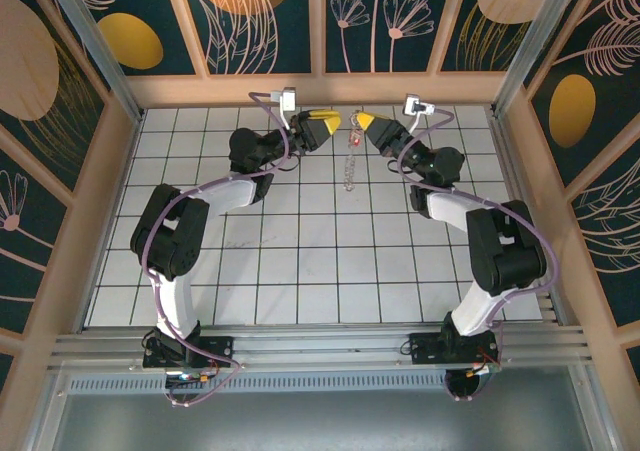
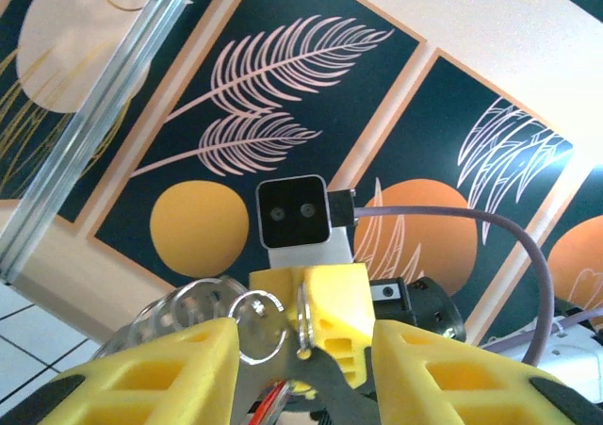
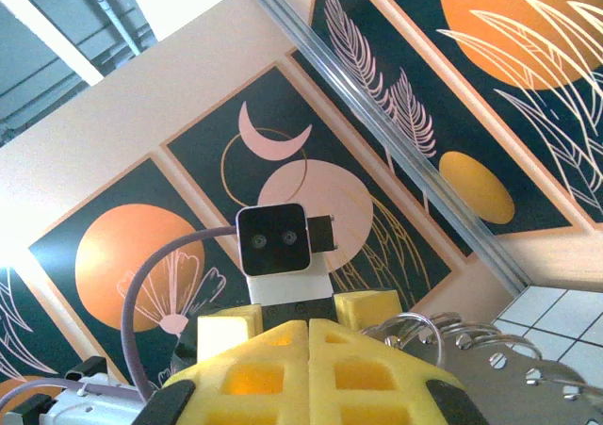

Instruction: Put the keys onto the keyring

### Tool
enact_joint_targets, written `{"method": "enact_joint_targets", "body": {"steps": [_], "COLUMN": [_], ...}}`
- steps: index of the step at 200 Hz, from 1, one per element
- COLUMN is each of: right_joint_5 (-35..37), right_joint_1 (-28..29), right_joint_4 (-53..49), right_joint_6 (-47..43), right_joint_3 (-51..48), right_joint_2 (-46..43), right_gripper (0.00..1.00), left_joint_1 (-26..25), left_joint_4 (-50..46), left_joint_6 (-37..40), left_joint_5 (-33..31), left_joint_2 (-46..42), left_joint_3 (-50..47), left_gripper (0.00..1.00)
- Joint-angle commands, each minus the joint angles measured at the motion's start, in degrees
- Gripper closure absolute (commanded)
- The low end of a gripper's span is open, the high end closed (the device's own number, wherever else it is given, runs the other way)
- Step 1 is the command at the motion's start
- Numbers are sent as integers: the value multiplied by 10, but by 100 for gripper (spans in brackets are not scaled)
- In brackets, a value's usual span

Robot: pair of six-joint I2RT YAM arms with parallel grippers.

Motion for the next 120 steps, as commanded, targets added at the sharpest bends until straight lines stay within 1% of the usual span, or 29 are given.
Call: {"method": "enact_joint_targets", "body": {"steps": [1,120], "right_joint_5": [20,22], "right_joint_1": [7,15], "right_joint_4": [62,53], "right_joint_6": [8,5], "right_joint_3": [0,9], "right_joint_2": [8,17], "right_gripper": [100,100], "left_joint_1": [-6,-19], "left_joint_4": [34,15], "left_joint_6": [-13,-7], "left_joint_5": [13,20], "left_joint_2": [-1,13], "left_joint_3": [21,34], "left_gripper": [59,60]}}
